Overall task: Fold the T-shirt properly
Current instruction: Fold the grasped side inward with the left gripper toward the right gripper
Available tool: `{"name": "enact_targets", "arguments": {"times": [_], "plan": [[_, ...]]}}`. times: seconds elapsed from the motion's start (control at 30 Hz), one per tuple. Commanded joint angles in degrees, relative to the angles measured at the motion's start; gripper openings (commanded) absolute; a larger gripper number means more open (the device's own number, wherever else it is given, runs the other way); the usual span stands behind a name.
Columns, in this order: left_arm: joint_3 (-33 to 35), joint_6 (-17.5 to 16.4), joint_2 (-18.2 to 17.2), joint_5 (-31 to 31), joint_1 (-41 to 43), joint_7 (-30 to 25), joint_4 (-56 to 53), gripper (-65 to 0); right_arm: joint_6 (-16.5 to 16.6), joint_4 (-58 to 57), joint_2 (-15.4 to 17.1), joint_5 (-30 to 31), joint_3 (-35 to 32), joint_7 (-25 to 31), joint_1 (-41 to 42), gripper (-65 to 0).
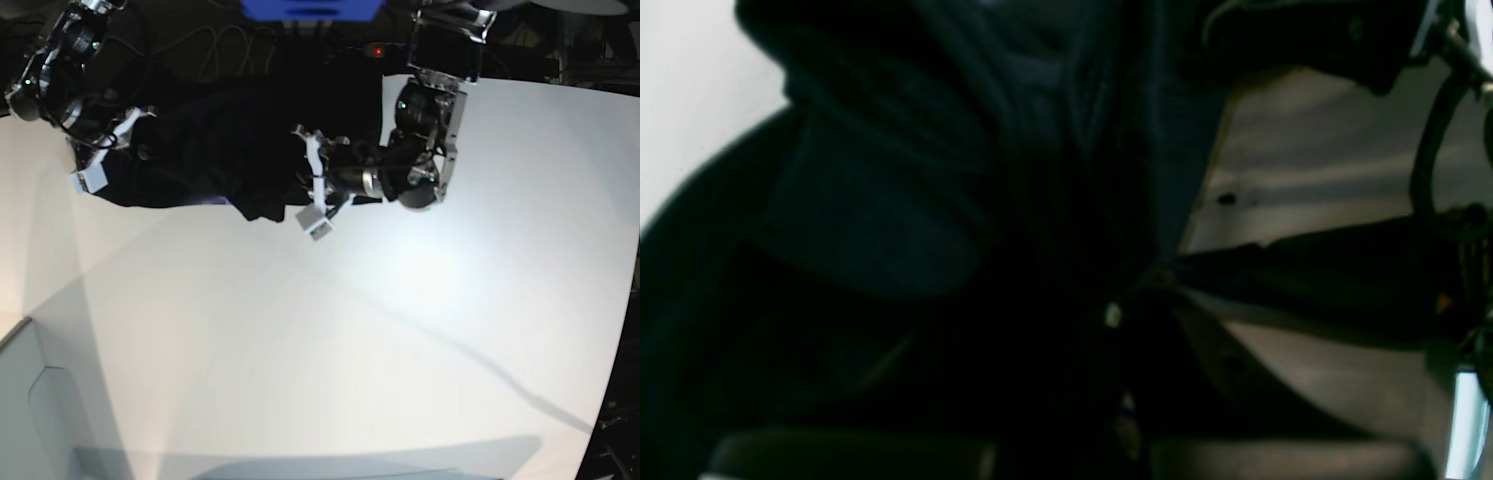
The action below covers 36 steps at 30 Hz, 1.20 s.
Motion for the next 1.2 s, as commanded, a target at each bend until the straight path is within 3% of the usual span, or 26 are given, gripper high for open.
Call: {"name": "enact_targets", "arguments": {"times": [0.0,0.37,0.6,0.7,0.9,0.97,1.03,1.17], "plan": [[0.9,-0.1,0.3,-1.5,-1.7,-1.3,0.0,-64.8,-1.1,0.9,0.6,1.1,0.1,0.8,0.2,-51.5],[10.4,-0.1,0.9,-1.5,-9.8,-3.4,-8.2,-64.6,-1.1,0.8,0.5,1.1,0.0,0.8,1.2,-51.5],[12.2,-0.1,2.0,-1.5,-11.3,-3.2,-8.5,-63.5,-1.1,0.8,0.4,1.1,0.0,0.8,1.2,-51.5],[12.0,-0.1,2.0,-1.5,-11.3,-3.2,-8.5,-51.9,-1.1,0.8,0.4,1.1,0.0,0.8,1.2,-51.5],[11.8,-0.1,1.6,-2.0,-11.2,-3.0,-8.5,-13.8,-1.1,0.8,0.4,1.1,-0.1,0.8,1.2,-51.5],[11.7,-0.1,1.5,-2.1,-11.2,-2.9,-8.2,-4.4,-1.1,0.8,0.4,1.1,-0.1,0.8,1.2,-51.5],[11.6,-0.3,1.5,-2.3,-11.2,-2.8,-7.9,0.0,-1.1,0.8,0.4,1.1,-0.1,0.8,1.2,-51.5],[11.4,-0.3,-0.1,-6.4,-11.3,-3.4,-7.8,0.0,-1.1,0.8,0.4,1.1,-0.1,0.8,1.2,-51.5]]}}
